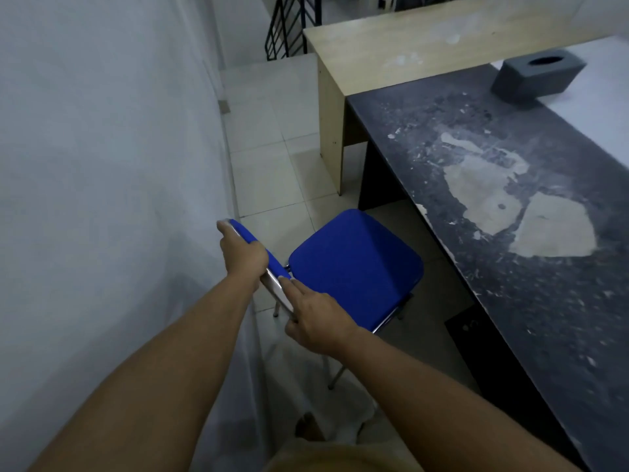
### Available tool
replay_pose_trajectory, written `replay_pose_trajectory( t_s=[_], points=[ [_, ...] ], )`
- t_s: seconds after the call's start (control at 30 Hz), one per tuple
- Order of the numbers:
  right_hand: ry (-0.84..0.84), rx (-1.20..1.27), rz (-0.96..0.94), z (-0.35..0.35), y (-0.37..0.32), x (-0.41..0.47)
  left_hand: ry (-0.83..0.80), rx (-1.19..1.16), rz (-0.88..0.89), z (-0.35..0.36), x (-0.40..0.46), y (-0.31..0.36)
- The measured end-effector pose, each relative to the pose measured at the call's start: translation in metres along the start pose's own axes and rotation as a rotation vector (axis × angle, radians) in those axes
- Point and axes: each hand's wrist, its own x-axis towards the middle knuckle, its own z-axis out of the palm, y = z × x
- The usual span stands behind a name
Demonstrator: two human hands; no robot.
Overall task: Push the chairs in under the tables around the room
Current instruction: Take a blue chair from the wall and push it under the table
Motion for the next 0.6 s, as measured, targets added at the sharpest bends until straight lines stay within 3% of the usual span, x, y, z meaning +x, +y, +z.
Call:
replay_pose_trajectory(
  t_s=[0.6],
  points=[
    [0.114, -0.091, 0.107, -0.058, 0.086, -0.058, -0.018, 0.063, 0.003, 0.088, -0.070, 0.030]
  ],
)
